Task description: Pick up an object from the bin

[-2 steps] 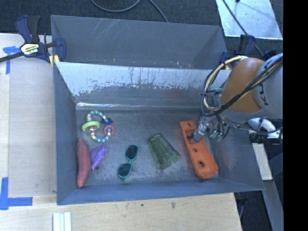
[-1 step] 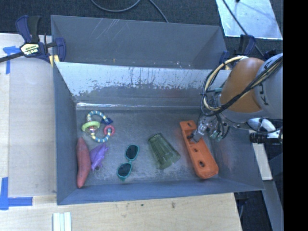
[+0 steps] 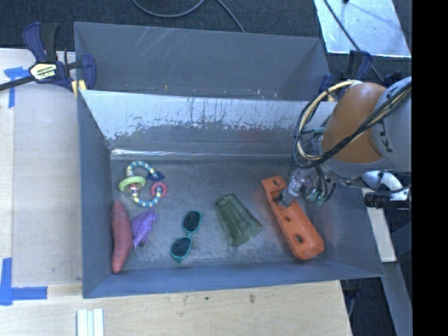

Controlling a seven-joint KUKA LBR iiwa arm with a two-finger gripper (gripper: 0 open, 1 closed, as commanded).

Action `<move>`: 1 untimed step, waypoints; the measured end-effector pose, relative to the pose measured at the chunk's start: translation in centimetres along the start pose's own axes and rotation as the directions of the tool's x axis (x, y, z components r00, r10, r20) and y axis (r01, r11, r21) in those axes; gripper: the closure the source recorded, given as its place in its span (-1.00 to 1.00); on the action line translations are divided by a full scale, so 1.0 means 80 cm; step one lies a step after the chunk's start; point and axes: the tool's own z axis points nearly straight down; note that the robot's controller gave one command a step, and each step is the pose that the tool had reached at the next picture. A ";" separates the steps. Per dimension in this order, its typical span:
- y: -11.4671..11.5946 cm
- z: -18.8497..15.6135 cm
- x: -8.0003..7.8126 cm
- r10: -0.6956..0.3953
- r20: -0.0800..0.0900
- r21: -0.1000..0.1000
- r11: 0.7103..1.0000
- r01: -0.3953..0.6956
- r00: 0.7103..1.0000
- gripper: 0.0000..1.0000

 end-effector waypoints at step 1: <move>-0.001 -0.013 0.000 0.000 0.000 0.001 1.000 0.000 1.000 1.00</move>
Offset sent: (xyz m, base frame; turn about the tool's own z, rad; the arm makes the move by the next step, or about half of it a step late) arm 0.0001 -0.0001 0.0698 0.0000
